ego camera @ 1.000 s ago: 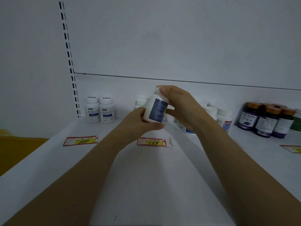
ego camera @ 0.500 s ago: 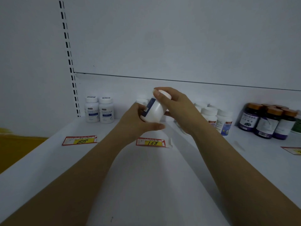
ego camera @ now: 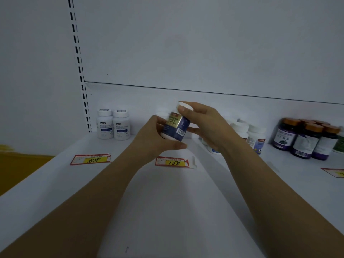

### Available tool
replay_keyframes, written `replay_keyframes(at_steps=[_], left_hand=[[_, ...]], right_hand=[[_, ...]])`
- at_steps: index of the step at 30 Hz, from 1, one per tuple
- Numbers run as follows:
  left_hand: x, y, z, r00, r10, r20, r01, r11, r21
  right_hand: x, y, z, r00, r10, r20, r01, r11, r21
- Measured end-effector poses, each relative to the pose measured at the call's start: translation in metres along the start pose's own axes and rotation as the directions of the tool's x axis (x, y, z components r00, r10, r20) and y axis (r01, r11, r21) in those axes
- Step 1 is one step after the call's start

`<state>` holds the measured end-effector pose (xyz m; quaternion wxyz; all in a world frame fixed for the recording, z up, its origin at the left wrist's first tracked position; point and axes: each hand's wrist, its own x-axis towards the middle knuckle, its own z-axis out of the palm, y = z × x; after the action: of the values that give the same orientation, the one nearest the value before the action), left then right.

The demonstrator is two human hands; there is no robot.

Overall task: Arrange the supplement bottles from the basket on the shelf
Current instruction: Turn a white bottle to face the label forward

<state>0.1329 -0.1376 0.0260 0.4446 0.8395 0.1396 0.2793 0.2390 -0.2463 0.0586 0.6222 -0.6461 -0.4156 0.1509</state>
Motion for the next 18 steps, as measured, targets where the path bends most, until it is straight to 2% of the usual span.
replay_keyframes(at_steps=[4,6,10,13,15,18], left_hand=[[-0.002,0.000,-0.005,0.996,-0.017,0.089,0.028,0.992,-0.125],[-0.003,0.001,-0.006,0.990,-0.010,0.140,0.025,0.995,-0.102],[-0.002,-0.004,-0.005,0.992,0.002,0.123,0.005,0.998,-0.058],[0.003,-0.011,-0.004,0.999,0.041,0.017,-0.041,0.999,0.004],[0.005,-0.015,-0.006,0.981,0.150,-0.124,-0.144,0.988,0.053],[0.008,-0.017,-0.012,0.848,0.371,-0.378,-0.360,0.928,0.102]], right_hand=[[0.003,0.002,-0.007,1.000,0.004,-0.020,-0.003,0.999,0.054],[0.003,0.003,-0.009,1.000,0.012,-0.001,-0.012,0.999,0.042],[0.002,0.005,-0.009,0.997,0.051,0.064,-0.051,0.999,0.008],[-0.003,0.000,-0.008,0.996,0.010,0.088,-0.004,0.998,-0.064],[-0.009,-0.007,-0.002,0.985,-0.146,0.090,0.159,0.975,-0.158],[-0.018,-0.013,0.017,0.917,-0.382,0.111,0.398,0.874,-0.281]])
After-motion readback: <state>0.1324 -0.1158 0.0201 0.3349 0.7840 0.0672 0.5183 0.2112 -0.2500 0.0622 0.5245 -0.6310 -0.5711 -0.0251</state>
